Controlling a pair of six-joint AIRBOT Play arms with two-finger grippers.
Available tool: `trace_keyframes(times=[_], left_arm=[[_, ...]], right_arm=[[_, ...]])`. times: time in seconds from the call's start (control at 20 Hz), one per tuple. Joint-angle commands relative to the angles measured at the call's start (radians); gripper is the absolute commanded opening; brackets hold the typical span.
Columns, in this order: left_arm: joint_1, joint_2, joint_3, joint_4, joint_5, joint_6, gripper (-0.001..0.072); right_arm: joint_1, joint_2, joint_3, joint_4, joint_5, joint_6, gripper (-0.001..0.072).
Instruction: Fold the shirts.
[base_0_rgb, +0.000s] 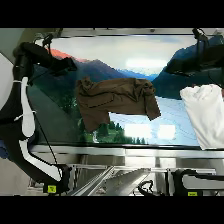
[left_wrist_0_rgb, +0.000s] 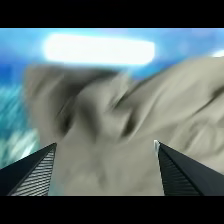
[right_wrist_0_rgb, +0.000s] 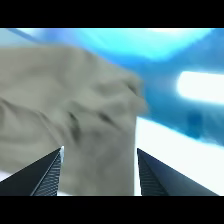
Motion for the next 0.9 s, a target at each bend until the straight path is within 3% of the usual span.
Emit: trace_keyframes(times=[0.0, 0.1, 0.25, 0.4, 0.55, 0.7, 0.75, 0.8, 0.85], left_arm=[[0.095, 0.126, -0.226, 0.054, 0.137, 0.036, 0.0691], [0.138, 0.211, -0.509, 0.021, 0.032, 0.05, 0.0692], [0.163, 0.264, -0.826, -0.188, -0.198, 0.162, 0.0692], [0.145, 0.206, -0.93, -0.365, -0.348, 0.257, 0.0691], [0.093, 0.09, -0.871, -0.388, -0.336, 0.287, 0.0689], [0.068, 0.017, -0.76, -0.386, -0.314, 0.286, 0.0335], [0.068, 0.009, -0.733, -0.386, -0.303, 0.286, 0.0164], [0.07, 0.01, -0.715, -0.386, -0.299, 0.286, 0.0041], [0.076, 0.016, -0.701, -0.386, -0.297, 0.285, 0.0021]], right_arm=[[-0.041, 0.138, -0.262, -0.069, -0.078, 0.042, 0.0526], [-0.028, 0.182, -0.475, -0.048, -0.013, 0.032, 0.0526], [-0.022, 0.195, -0.669, 0.059, 0.085, -0.016, 0.0521], [-0.021, 0.196, -0.696, 0.149, 0.111, -0.066, 0.052], [-0.02, 0.197, -0.696, 0.17, 0.114, -0.089, 0.0518], [-0.02, 0.197, -0.696, 0.168, 0.107, -0.095, 0.0517], [-0.02, 0.197, -0.696, 0.161, 0.108, -0.094, 0.0517], [-0.02, 0.195, -0.697, 0.158, 0.108, -0.092, 0.0517], [-0.019, 0.188, -0.697, 0.159, 0.111, -0.091, 0.0517]])
